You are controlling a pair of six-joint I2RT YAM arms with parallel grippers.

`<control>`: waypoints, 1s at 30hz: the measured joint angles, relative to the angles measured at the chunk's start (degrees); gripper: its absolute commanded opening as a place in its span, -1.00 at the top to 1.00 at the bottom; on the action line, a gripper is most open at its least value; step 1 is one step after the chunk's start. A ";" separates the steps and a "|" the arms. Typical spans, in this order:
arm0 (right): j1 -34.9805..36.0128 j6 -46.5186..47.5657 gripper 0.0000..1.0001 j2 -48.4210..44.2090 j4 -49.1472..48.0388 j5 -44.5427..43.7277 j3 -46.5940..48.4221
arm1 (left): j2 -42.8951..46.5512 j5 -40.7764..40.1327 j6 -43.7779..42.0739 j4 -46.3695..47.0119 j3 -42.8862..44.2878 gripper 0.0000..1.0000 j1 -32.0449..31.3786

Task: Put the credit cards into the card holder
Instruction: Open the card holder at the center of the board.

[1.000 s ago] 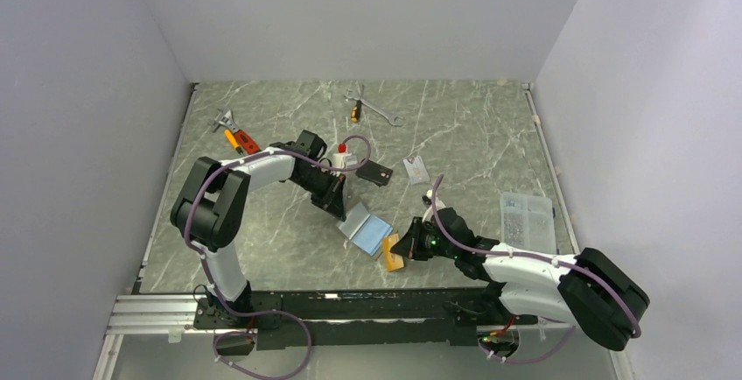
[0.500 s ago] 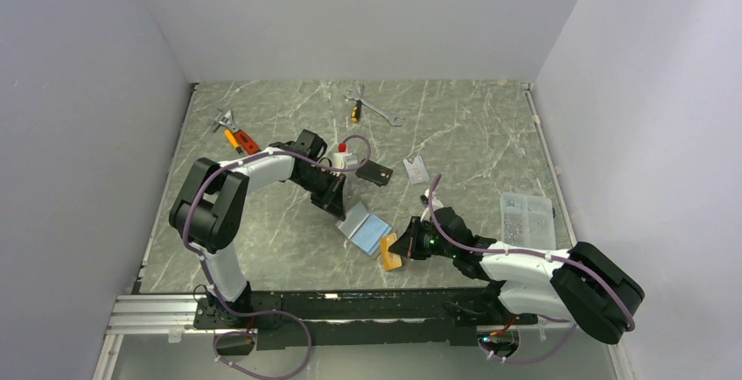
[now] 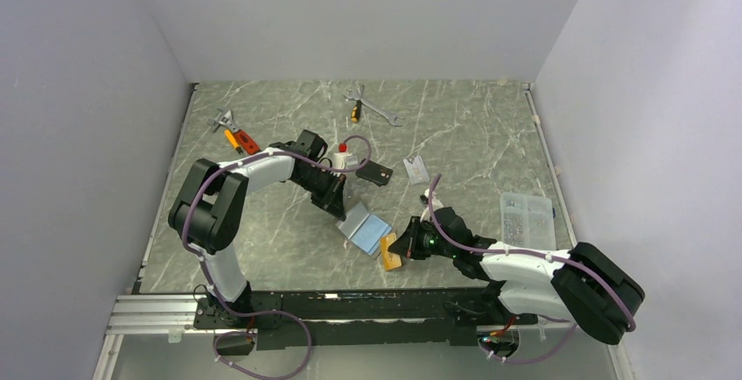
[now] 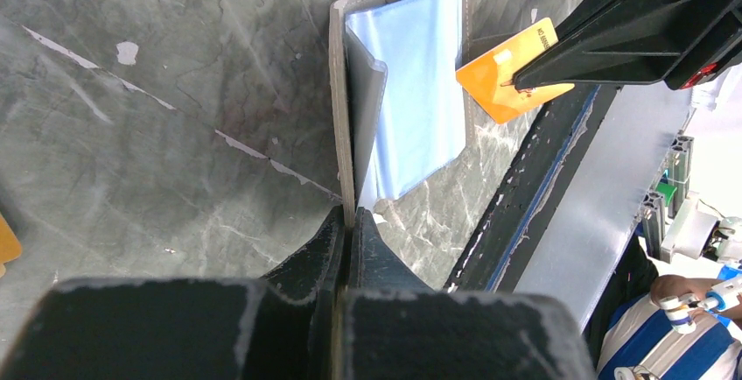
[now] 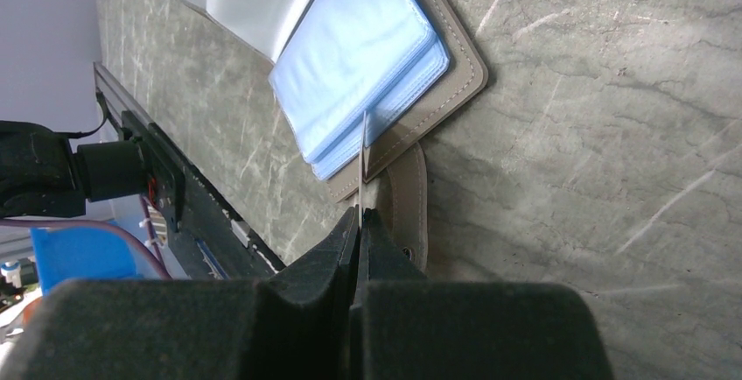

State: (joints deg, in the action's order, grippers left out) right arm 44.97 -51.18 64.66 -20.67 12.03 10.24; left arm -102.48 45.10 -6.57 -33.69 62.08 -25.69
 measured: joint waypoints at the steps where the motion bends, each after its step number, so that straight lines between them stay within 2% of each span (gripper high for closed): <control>1: 0.00 0.00 1.00 -0.04 0.00 0.00 0.00 | 0.02 0.00 -0.02 0.00 0.00 1.00 -0.02; 30: 0.00 1.33 1.00 1.62 -1.44 0.48 3.67 | 0.66 -0.39 -0.04 -0.02 -0.04 1.00 -0.39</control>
State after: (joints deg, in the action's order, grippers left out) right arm 44.97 -49.84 66.28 -22.11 12.51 13.91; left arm -101.82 44.71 -6.61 -33.71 62.04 -26.09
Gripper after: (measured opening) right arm 0.008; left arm 0.023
